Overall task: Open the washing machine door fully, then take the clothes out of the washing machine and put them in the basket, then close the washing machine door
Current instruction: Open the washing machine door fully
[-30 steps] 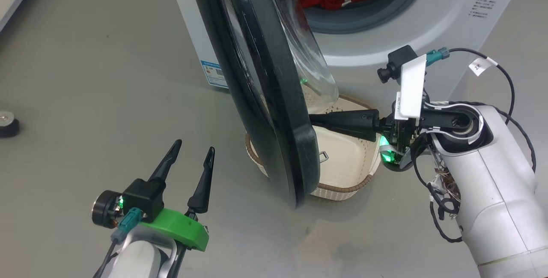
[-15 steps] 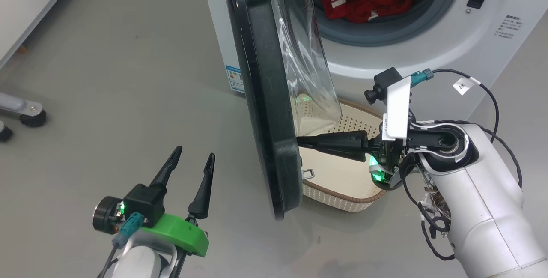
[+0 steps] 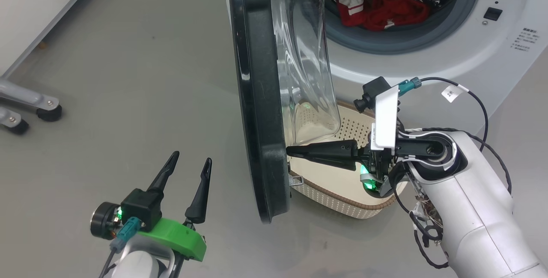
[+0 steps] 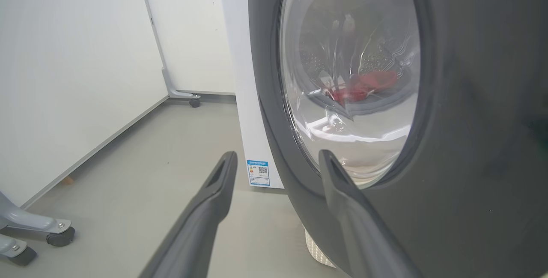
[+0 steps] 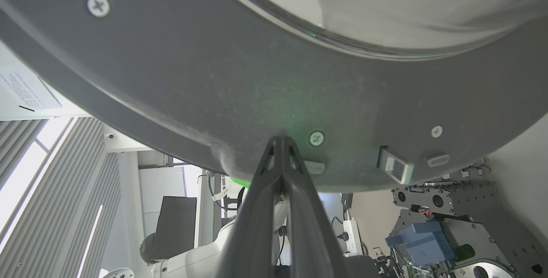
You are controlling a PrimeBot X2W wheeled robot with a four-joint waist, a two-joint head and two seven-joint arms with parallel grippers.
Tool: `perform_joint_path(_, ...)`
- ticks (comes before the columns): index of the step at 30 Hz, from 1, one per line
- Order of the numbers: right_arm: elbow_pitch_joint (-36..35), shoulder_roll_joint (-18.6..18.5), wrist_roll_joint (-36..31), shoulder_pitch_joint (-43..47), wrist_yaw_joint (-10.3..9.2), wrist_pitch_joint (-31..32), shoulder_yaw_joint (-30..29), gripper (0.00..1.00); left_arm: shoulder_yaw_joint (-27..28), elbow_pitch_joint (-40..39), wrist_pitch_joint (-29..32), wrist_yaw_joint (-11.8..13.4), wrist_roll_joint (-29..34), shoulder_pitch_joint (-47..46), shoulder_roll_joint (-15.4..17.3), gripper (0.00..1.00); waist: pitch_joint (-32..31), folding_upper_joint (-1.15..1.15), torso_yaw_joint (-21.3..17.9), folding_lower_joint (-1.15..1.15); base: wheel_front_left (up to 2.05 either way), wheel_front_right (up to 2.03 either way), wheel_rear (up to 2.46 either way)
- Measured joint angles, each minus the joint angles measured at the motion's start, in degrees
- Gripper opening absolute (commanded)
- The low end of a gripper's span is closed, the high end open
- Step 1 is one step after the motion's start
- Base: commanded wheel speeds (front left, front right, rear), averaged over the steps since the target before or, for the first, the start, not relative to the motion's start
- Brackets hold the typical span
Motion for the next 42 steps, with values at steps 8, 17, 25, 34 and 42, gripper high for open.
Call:
perform_joint_path(8,-0.19,0.05,0.58,0.91,-0.04,-1.47,0.11,0.0,-0.02,-0.12,0.0,0.0,-0.07,0.21,0.0,1.0,-0.36,0.0,0.56,0.0,0.0,0.0,0.0)
perform_joint_path(17,-0.3,0.53,2.45,3.81,0.19,-4.7,-2.22,0.0,1.23,-0.33,0.0,0.25,-0.05,1.09,0.02,1.0,-0.61,0.0,-0.37,0.0,0.0,0.0,0.0)
perform_joint_path(25,-1.72,0.58,4.1,8.56,2.04,-9.87,-7.88,0.0,1.64,-0.49,0.0,0.29,-0.07,1.22,0.02,1.0,-1.01,0.0,-2.15,0.0,0.0,0.0,0.0)
perform_joint_path(34,-4.48,0.08,3.98,15.64,3.5,-18.35,-15.02,1.0,2.82,-0.76,0.0,0.33,0.01,1.74,0.02,1.0,-1.33,0.0,-4.48,0.0,0.0,0.0,0.0)
perform_joint_path(42,-6.0,-1.55,-1.35,21.02,4.08,-27.25,-19.36,1.0,3.54,-0.68,0.0,0.66,0.29,1.93,0.03,1.0,-1.44,0.0,-7.03,0.0,0.0,0.0,0.0)
